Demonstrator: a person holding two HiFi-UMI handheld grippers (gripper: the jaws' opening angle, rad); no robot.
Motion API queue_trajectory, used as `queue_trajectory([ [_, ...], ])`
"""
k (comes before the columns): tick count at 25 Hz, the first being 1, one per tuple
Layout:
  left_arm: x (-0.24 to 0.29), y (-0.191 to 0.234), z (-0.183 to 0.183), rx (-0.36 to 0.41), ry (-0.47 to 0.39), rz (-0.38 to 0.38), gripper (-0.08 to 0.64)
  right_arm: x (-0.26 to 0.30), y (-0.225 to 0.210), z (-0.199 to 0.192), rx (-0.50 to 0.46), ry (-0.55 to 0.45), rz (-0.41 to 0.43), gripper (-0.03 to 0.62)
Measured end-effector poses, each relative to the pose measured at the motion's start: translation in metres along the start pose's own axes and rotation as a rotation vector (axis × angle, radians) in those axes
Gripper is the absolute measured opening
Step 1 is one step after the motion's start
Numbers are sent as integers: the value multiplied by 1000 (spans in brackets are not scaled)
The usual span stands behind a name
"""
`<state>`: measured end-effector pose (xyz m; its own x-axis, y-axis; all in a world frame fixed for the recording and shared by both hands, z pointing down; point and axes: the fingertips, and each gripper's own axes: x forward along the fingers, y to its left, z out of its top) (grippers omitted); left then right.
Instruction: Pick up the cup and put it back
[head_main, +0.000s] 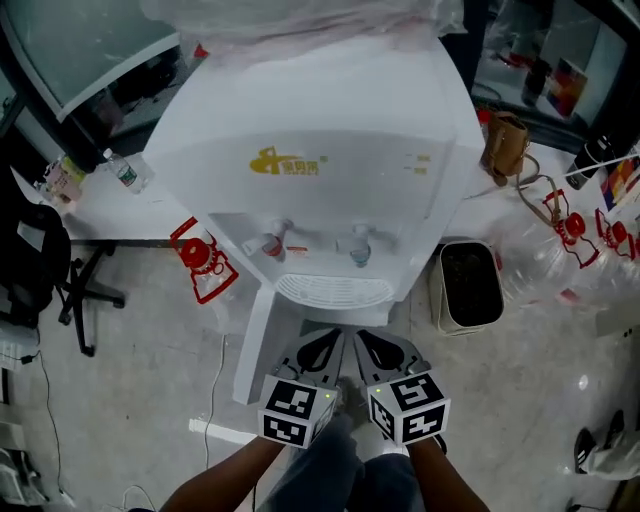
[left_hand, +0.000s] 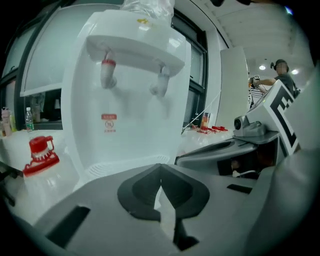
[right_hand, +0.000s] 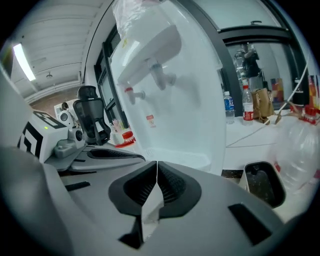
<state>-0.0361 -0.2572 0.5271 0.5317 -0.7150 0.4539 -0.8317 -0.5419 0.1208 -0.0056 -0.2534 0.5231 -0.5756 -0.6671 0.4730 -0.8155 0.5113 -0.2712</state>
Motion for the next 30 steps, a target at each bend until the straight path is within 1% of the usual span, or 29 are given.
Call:
queue_trajectory([
  [4, -42, -18, 59, -11, 0, 5, 12, -43, 26, 50, -12, 22, -2, 21],
  [10, -110, -37, 141, -32, -10, 29, 12, -103, 73, 128, -15, 22, 7, 21],
  [14, -157, -54, 188, -39, -20, 52, 12, -147, 99, 176, -29, 9, 14, 21],
  [18, -196, -72, 226, -41, -38, 70, 12, -189, 121, 218, -44, -29, 19, 21],
  [21, -219, -85, 248, -30, -54, 84, 12, -216, 138, 237, -49, -56, 23, 21],
  [24, -233, -96, 262, -17, -71, 100, 12, -238, 149, 245, -56, -71, 12, 21],
  [26, -240, -104, 266, -25, -82, 101, 12, -249, 154, 246, -62, -75, 2, 21],
  [30, -247, -115, 268, -36, -77, 96, 12, -264, 159, 246, -75, -72, -7, 20],
])
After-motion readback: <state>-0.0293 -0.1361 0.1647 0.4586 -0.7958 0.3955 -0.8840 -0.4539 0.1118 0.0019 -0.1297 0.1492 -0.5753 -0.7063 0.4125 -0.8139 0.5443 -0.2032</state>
